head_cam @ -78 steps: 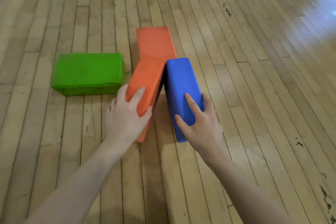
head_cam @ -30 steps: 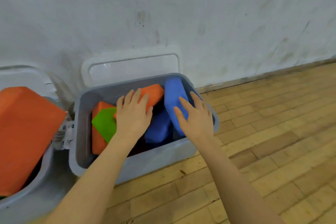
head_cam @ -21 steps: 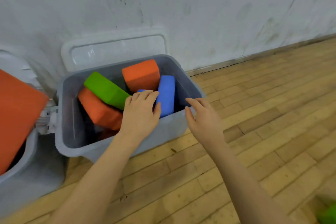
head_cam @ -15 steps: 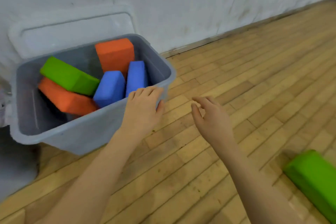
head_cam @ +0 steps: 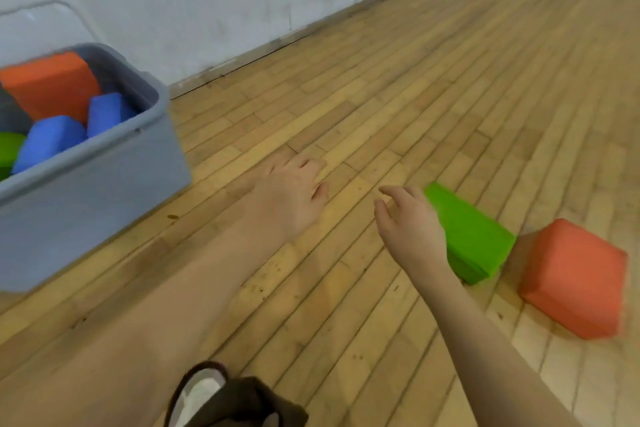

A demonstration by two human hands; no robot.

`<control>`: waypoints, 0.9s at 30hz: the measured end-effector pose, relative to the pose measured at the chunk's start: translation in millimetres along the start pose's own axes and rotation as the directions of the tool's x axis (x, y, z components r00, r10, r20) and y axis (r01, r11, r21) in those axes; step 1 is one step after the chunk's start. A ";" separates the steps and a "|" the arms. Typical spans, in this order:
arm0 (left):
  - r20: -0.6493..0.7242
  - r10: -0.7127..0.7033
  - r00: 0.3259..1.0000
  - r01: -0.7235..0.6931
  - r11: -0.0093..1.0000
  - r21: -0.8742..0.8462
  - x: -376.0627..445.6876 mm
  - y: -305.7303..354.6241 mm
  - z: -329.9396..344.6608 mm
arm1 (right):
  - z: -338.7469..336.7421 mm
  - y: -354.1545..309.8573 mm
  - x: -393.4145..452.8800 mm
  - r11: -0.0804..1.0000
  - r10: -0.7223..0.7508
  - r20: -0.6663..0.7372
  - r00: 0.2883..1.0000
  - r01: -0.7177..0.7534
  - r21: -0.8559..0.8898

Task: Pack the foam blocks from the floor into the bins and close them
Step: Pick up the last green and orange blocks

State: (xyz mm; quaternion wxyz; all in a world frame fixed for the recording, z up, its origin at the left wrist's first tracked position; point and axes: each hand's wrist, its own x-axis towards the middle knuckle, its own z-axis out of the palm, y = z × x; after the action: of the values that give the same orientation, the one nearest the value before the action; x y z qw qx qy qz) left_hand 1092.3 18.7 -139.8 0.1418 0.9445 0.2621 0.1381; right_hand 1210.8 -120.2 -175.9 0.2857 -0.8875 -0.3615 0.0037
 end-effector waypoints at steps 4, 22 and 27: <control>0.093 0.067 0.993 -0.066 0.998 -0.010 24.1 39.8 27.6 | -11.1 48.2 2.8 0.992 0.125 -0.028 0.992 -0.125 -0.013; 0.584 0.050 0.810 -0.024 0.998 -0.052 129.2 85.2 312.9 | 79.5 284.5 9.4 0.733 0.679 0.165 0.715 -0.673 -0.098; 0.534 0.078 0.842 0.024 0.983 -0.182 121.9 82.7 320.4 | 80.5 276.4 2.5 0.800 0.599 0.062 0.798 -0.596 -0.062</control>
State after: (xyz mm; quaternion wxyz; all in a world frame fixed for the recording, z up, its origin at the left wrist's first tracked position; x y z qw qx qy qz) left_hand 1337.9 -46.7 -384.2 0.2928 0.9320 0.1845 -0.1073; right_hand 1372.2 -237.1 -383.6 0.2378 -0.9608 -0.0741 0.1214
